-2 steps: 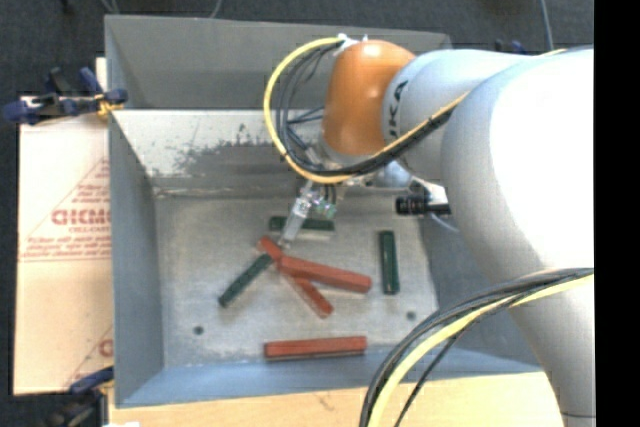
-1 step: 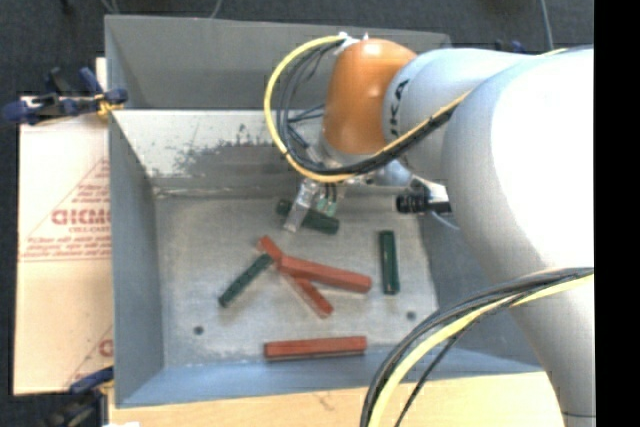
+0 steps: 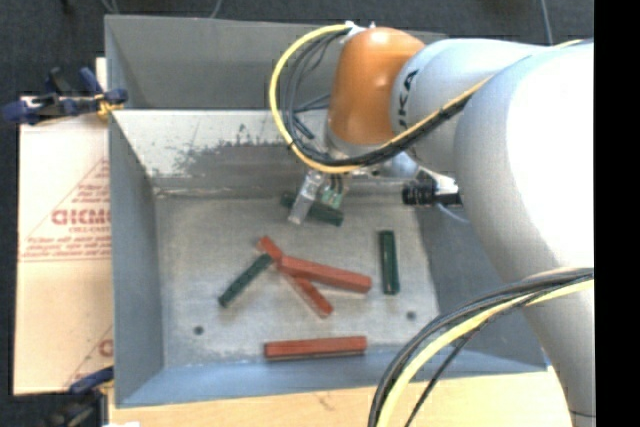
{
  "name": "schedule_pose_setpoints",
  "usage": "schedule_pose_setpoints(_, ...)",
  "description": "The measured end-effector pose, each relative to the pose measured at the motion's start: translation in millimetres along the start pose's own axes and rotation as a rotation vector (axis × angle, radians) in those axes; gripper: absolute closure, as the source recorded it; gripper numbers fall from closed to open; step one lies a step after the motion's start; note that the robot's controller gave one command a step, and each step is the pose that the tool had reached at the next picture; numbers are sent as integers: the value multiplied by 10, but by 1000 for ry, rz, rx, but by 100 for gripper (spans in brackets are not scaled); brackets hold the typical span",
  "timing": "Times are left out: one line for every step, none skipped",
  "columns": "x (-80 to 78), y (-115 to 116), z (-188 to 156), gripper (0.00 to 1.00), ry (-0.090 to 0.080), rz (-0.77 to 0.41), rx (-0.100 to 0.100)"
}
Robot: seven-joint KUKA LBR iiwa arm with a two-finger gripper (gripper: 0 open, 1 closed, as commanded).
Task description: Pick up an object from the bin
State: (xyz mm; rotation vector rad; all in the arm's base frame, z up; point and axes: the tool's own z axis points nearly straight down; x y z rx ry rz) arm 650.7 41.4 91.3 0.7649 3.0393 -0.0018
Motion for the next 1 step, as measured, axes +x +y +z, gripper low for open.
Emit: schedule_pose_setpoints(-38, 6, -1065, 100, -3, -3, -6)
